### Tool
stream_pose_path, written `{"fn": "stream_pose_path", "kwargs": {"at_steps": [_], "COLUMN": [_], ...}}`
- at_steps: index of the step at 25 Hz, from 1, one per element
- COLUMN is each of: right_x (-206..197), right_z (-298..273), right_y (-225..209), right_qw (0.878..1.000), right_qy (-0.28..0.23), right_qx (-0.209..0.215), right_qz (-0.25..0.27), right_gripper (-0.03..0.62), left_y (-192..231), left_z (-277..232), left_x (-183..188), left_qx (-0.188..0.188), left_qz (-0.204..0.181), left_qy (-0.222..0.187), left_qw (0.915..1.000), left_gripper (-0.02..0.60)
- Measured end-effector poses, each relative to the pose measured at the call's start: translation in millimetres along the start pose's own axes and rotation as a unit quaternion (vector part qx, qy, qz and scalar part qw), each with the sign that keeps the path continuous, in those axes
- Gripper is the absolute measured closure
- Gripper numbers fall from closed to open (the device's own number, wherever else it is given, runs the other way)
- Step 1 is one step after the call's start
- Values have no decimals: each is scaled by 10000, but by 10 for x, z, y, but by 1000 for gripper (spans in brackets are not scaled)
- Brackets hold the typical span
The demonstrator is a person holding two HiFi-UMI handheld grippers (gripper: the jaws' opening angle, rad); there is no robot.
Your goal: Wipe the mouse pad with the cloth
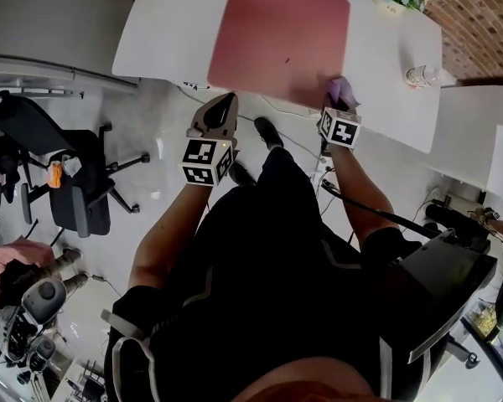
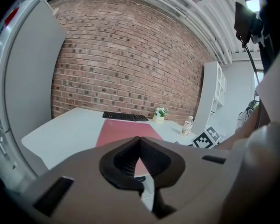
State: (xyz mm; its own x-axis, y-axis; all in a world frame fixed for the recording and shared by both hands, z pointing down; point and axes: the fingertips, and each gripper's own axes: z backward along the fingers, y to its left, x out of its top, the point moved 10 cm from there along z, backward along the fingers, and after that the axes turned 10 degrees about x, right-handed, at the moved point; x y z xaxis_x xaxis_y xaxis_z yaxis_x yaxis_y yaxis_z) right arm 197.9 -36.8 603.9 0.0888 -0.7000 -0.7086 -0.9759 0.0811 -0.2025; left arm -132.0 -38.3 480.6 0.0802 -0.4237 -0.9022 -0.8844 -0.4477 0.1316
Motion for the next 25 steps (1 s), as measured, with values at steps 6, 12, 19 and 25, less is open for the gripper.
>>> {"fn": "stream_pose_path", "kwargs": {"at_steps": [6,12,19,25], "right_x": [36,99,183,226], "right_z": [-132,-214,-352,-511], "right_y": [143,251,447,668], "right_qw": [9996,9990,9964,9909], "right_qy": [112,205,317,474], "right_qx": [253,406,774,1178], "right_qz": [-44,-12,159,435], "right_gripper": [531,531,531,531], "left_y": [57,120,168,201], "left_z": [8,0,-5,8], "left_x": [8,53,87,105], "left_qx": [123,262,447,669], "left_qz": [52,87,183,249], "left_qy": [23,17,-49,-84], "left_qw": [9999,9996,9988,9974], "left_gripper": [578,578,578,578]}}
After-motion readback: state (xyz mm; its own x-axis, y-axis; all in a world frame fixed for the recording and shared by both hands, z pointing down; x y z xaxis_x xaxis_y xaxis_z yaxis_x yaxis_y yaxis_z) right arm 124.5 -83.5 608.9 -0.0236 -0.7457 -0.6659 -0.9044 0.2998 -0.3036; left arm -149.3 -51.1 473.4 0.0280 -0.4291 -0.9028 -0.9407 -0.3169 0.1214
